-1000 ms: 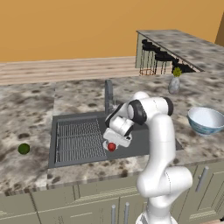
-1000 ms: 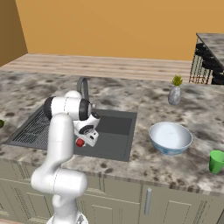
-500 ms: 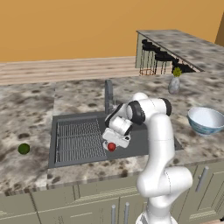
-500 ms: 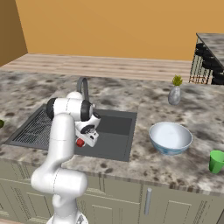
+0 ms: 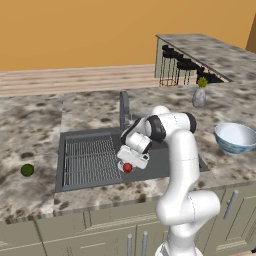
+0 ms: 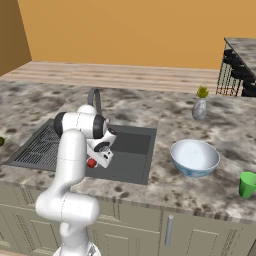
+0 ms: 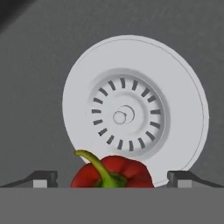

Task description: Remove the bell pepper and lime from the sink. Then move the bowl and cup from the counter to the sink for washing.

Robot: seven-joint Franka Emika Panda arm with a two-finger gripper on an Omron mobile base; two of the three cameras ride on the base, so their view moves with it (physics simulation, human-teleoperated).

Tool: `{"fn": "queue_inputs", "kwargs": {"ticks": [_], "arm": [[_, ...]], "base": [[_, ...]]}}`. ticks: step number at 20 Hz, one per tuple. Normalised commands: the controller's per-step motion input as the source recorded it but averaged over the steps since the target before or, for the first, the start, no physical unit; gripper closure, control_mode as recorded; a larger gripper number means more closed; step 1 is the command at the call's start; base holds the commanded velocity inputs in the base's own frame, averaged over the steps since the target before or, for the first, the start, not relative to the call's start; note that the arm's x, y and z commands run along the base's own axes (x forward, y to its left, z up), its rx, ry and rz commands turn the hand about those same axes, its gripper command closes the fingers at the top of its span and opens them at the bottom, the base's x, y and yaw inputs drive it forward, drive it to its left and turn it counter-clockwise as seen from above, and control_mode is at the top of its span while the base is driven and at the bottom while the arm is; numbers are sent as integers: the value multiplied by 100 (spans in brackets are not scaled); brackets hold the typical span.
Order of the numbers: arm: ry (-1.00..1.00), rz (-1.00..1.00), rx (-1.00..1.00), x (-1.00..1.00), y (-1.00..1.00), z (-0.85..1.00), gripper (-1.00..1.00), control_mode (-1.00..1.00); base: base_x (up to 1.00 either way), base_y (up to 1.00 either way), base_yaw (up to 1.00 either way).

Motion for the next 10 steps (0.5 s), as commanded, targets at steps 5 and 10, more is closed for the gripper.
{"fn": "queue_inputs", "kwargs": {"ticks": [5, 10], "arm": [[4, 1, 0, -1, 7, -8, -100, -100], [2, 2, 0, -6, 8, -6, -100, -100]], "base": [[0, 0, 0], [0, 0, 0]]}}
